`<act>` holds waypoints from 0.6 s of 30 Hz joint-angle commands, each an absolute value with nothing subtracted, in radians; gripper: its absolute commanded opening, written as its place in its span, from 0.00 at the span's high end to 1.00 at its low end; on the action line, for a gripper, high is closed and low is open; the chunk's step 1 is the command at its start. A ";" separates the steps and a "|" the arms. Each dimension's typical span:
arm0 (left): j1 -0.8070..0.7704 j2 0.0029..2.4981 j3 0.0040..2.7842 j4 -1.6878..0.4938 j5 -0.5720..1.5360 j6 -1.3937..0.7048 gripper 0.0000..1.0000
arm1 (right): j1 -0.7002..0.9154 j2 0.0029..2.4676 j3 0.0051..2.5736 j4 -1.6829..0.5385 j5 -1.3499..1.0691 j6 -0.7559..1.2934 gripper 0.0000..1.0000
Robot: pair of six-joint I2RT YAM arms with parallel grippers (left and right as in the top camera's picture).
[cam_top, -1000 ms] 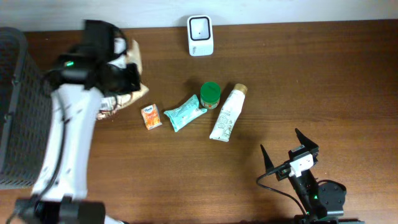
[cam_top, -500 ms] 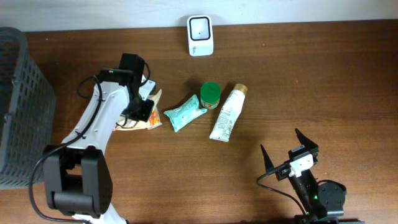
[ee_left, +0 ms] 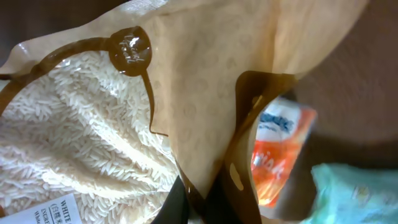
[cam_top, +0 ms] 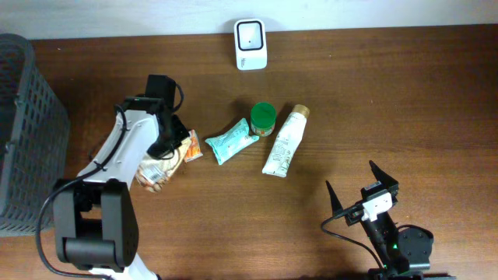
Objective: Scan the item barcode
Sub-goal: 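Lower the rice bag left of the orange packet and open left gripper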
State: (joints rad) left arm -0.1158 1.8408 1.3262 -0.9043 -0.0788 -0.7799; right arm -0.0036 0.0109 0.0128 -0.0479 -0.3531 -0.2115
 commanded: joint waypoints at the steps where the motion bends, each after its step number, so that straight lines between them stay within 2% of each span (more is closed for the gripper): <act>1: -0.118 1.838 1.309 -0.909 -0.091 -1.252 1.00 | -0.001 0.006 0.006 -0.049 -0.358 -0.202 0.02; 5: -0.109 1.838 1.309 -0.905 -0.144 -1.520 1.00 | -0.001 0.006 0.006 -0.049 -0.358 -0.202 0.02; 9: -0.109 1.838 1.309 -0.869 -0.260 -1.562 1.00 | -0.001 0.006 0.006 -0.049 -0.358 -0.202 0.02; 10: -0.109 1.838 1.309 -0.868 -0.269 -1.562 0.93 | -0.001 0.006 0.006 -0.049 -0.358 -0.202 0.02; 11: -0.109 1.838 1.309 -0.868 -0.281 -1.549 0.79 | -0.001 0.006 0.006 -0.049 -0.358 -0.202 0.02; 12: -0.109 1.838 1.309 -0.868 -0.290 -1.533 0.46 | -0.001 0.006 0.006 -0.049 -0.358 -0.202 0.02; 14: -0.108 1.838 1.309 -0.859 -0.310 -1.451 0.01 | -0.001 0.006 0.006 -0.049 -0.358 -0.202 0.02; 18: -0.109 1.838 1.323 -0.823 -0.321 -1.222 0.01 | -0.001 0.006 0.006 -0.049 -0.358 -0.202 0.02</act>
State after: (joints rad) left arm -0.1154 1.8408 1.3083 -0.8360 -0.2714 -1.4246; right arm -0.0036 0.0109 0.0128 -0.0479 -0.3527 -0.2127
